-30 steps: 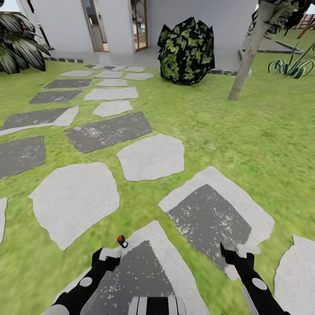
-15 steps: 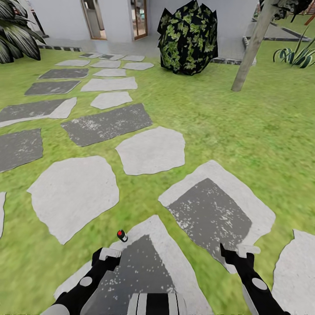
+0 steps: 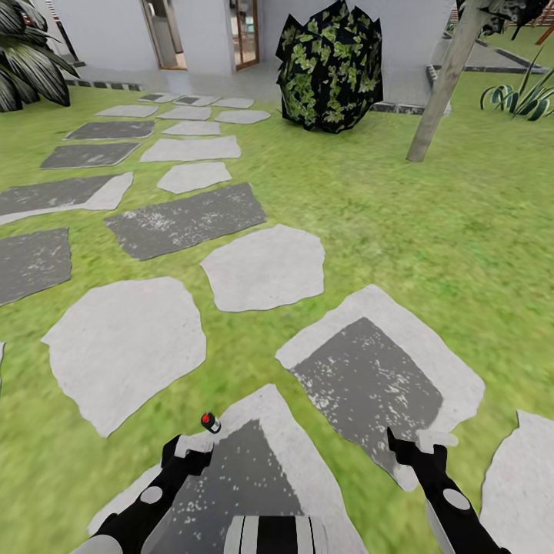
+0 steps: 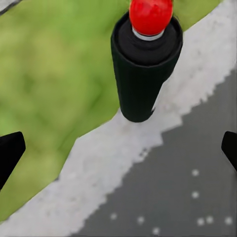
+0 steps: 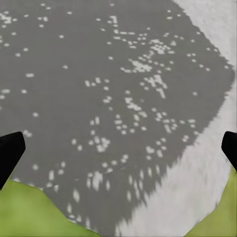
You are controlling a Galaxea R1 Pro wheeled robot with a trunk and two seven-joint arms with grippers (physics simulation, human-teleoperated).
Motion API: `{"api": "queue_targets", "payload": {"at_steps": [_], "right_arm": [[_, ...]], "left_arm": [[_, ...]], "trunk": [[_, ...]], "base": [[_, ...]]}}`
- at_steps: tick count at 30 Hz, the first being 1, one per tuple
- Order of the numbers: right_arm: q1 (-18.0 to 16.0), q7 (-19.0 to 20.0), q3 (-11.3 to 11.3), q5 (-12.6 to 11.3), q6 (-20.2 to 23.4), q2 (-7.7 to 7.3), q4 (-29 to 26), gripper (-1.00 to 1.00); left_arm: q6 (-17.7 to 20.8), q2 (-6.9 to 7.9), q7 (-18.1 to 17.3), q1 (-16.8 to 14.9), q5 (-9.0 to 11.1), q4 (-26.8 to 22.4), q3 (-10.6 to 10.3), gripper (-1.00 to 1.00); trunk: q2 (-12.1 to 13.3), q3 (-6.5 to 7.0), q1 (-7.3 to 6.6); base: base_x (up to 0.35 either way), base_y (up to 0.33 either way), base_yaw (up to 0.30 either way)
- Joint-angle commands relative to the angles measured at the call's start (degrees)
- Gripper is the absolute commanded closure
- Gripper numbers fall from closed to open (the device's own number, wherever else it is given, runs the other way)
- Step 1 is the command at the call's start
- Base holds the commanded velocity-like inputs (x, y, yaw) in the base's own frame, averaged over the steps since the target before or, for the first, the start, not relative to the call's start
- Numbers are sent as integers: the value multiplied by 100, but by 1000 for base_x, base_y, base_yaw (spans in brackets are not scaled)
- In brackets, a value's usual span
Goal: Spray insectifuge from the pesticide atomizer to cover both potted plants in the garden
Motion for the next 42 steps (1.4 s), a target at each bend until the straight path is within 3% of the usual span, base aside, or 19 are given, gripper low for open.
{"api": "queue_targets", "payload": {"at_steps": [1,42], "right_arm": [[-2,-1,-2,1,-18,0,4,-100],[-2,-1,-2,1,-18,0,4,-100]], "left_arm": [[-20,3,3,-2,-23,1,-7,-100],[-23,4,3,-2,-20,-36,-11,-100]], "trunk": [[-1,-3,0],[-1,-3,0]], "base": [[52,-27,0],[51,-43,23]]}}
